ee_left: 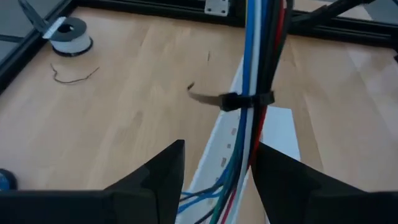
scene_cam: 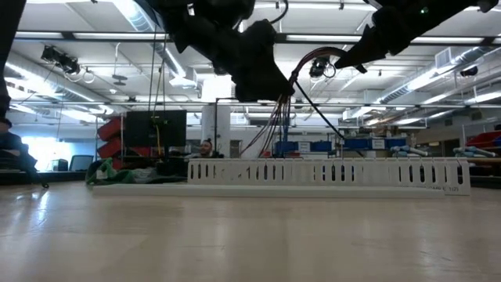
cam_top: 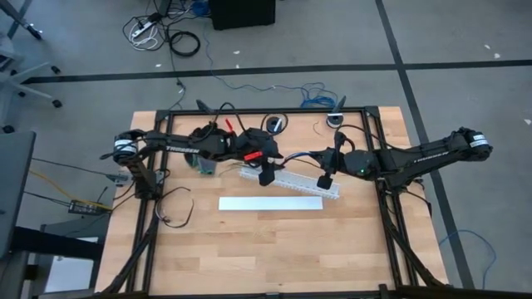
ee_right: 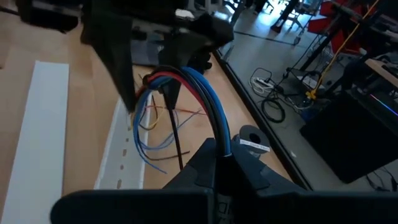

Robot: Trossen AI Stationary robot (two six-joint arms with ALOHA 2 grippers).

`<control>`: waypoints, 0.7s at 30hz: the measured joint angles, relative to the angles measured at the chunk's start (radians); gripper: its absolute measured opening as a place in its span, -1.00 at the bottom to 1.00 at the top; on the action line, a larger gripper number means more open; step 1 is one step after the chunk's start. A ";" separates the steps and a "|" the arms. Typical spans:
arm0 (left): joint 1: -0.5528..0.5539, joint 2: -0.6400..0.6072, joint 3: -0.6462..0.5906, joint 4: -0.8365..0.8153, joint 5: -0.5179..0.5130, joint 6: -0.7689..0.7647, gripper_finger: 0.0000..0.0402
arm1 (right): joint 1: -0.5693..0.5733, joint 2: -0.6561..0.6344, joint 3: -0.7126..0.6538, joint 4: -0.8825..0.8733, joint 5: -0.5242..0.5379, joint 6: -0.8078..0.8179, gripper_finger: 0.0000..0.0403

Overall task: Ziptie cables
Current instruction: Put the ziptied cables into the white cable duct

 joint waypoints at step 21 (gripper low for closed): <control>-0.002 0.065 -0.001 0.085 0.035 -0.018 -0.22 | -0.019 0.000 0.000 0.012 0.016 -0.005 -0.95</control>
